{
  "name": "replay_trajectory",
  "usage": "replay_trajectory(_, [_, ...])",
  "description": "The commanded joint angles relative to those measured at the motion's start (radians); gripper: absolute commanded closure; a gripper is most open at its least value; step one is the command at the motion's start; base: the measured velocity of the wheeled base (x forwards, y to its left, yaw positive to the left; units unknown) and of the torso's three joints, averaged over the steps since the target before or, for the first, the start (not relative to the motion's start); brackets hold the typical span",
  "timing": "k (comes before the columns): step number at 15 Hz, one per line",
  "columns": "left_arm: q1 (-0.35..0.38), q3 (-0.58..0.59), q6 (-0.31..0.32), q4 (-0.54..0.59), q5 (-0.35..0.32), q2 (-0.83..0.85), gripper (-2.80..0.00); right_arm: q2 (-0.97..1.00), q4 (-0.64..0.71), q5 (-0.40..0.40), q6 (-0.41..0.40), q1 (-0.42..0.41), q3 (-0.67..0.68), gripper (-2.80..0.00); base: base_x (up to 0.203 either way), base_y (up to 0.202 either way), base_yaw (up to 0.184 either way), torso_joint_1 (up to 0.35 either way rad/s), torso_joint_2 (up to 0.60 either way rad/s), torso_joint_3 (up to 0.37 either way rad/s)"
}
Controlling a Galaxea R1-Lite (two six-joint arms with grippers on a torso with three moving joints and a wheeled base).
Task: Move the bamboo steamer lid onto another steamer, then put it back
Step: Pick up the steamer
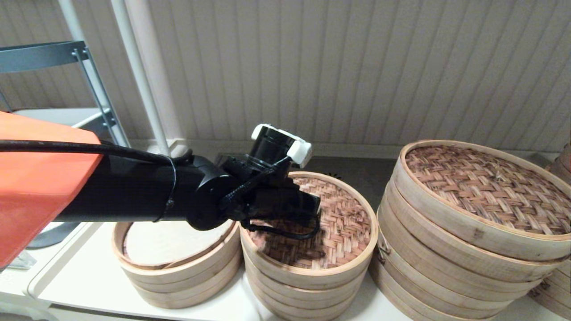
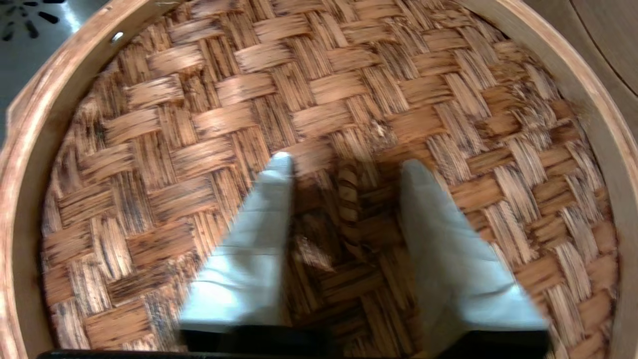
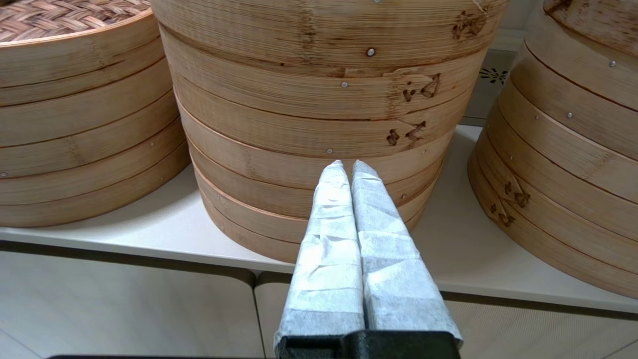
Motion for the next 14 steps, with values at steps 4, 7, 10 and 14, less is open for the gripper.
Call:
replay_trajectory(4, [-0.004,-0.005,0.001,-0.026,0.010,0.025,0.00,-0.001,-0.001,0.000,0.000,0.000,0.025,0.00,0.000,0.000,0.000,0.000,0.00,0.000])
replay_trajectory(7, [-0.003,-0.007,0.009,-0.049,0.013,0.031,0.00,-0.001,-0.001,0.000,0.000,0.000,0.024,0.00,0.000,0.000,0.000,0.000,0.00,0.000])
replay_trajectory(10, [-0.003,-0.025,0.009,-0.048,0.015,0.031,0.00,-0.001,-0.001,0.000,0.000,0.000,0.025,0.00,0.000,0.000,0.000,0.000,0.00,0.000])
replay_trajectory(14, [-0.003,-0.040,0.011,-0.046,0.034,0.010,0.00,-0.001,-0.001,0.000,0.000,0.000,0.025,0.00,0.000,0.000,0.000,0.000,0.00,0.000])
